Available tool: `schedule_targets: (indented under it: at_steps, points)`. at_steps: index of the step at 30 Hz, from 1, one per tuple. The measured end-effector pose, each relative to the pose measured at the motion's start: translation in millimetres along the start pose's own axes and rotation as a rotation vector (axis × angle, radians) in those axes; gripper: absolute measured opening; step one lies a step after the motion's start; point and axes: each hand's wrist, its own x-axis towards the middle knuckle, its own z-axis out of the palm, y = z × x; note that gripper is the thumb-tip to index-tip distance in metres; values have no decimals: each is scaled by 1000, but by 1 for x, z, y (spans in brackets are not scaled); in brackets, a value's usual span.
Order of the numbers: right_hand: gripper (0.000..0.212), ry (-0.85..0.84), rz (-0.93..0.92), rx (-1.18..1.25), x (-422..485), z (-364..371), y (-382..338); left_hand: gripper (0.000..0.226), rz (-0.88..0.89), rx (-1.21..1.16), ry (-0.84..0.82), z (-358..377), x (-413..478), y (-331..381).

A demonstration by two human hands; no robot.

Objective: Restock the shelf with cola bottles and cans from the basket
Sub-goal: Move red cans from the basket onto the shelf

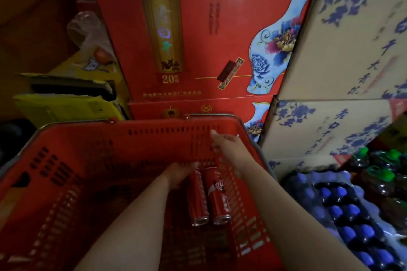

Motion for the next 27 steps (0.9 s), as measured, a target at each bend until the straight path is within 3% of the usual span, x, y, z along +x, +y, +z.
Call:
schedule_targets:
  at_steps: [3,8,12,14,16,19,24,27]
  points:
    - [32,-15,46,-36,6,1,16,76,120,-59,53,11,35,-31]
    - [50,-43,142,-22,8,10,36,86,70,-123,59,15,51,-47]
    - [90,-51,121,-8,7,16,56,67,-37,-195,17,8,34,-32]
    - [98,-72,132,90,7,19,64,46,-60,-220,11,1,26,-28]
    - [87,-41,166,135,-2,22,59,32,-101,-213,33,-7,22,-29]
    - [57,-7,182,98,-9,27,58,32,-149,-190,4,-21,16,-33]
    - [84,-19,216,-124,-3,34,79,39,-145,-160,-62,-30,11,-41]
    - [65,2,263,-138,-1,38,78,41,-145,-189,-66,-27,11,-44]
